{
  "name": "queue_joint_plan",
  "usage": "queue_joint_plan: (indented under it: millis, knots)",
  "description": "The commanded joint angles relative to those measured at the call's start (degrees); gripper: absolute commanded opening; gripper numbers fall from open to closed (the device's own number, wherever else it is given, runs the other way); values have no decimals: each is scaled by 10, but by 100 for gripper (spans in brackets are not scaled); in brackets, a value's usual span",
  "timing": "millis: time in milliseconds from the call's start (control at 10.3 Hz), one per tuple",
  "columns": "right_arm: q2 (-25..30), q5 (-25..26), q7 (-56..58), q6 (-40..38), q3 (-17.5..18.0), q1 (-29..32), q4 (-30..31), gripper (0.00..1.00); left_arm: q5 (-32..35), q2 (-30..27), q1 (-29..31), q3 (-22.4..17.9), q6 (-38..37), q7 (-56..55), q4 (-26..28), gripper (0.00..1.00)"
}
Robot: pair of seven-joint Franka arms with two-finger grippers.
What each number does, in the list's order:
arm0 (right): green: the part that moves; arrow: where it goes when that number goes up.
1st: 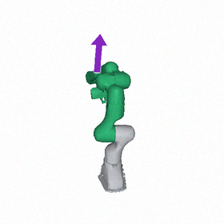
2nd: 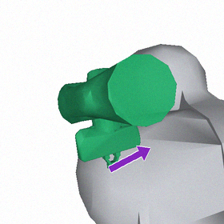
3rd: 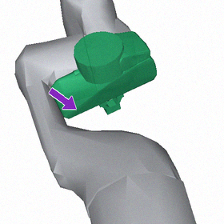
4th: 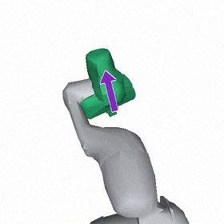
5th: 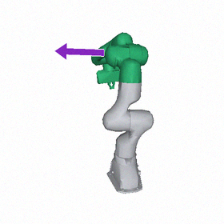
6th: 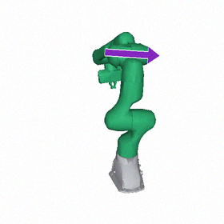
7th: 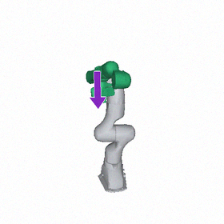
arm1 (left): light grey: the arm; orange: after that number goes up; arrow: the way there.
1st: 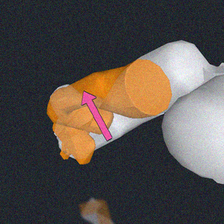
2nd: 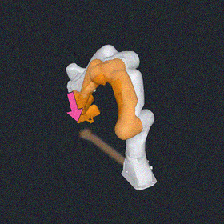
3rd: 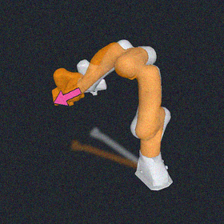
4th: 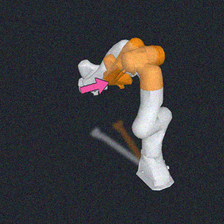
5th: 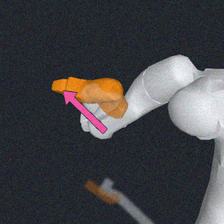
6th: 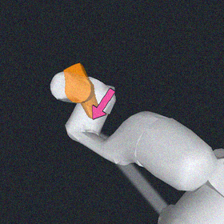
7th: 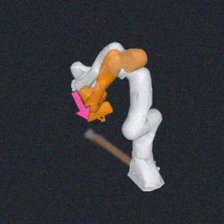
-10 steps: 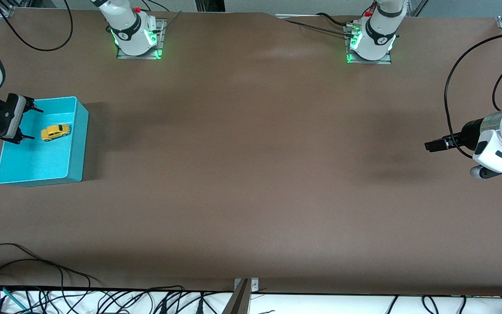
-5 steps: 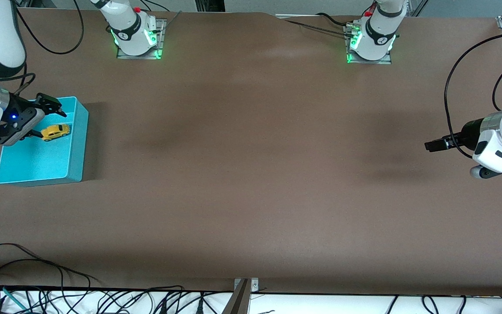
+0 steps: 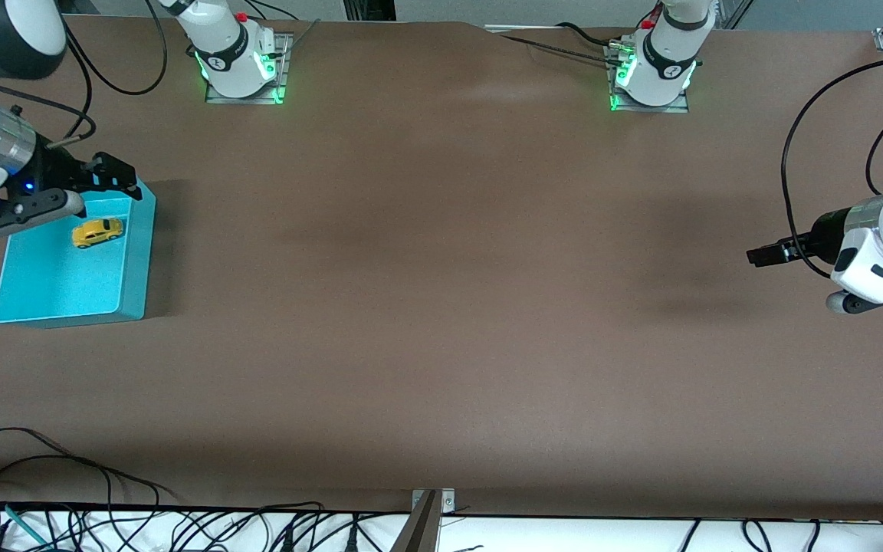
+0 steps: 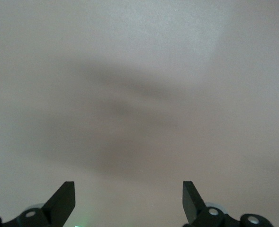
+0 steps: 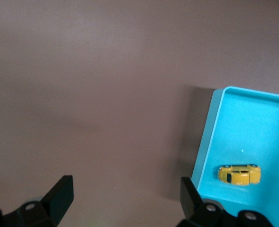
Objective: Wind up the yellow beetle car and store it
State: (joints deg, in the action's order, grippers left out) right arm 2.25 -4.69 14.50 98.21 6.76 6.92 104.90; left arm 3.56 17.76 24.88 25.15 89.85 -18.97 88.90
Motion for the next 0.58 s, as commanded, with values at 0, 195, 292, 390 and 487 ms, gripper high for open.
queue_joint_plan:
  millis: [0,195,292,390,487]
  knots:
    - [-13,-2,-82,-75,-17,-22,-68,100,-15,-10,3,-1,-9,14,1,100]
    - [-3,7,-116,-96,-75,-78,-69,100,-15,-10,3,-1,-10,14,1,100]
    - [-4,21,-117,-95,-75,-78,-74,100,-15,-10,3,-1,-9,13,1,100]
    - [-5,40,-117,-93,-73,-78,-77,100,-15,-10,3,-1,-9,14,1,100]
    - [-6,43,-116,-93,-73,-77,-78,100,-15,-10,3,-1,-9,14,1,100]
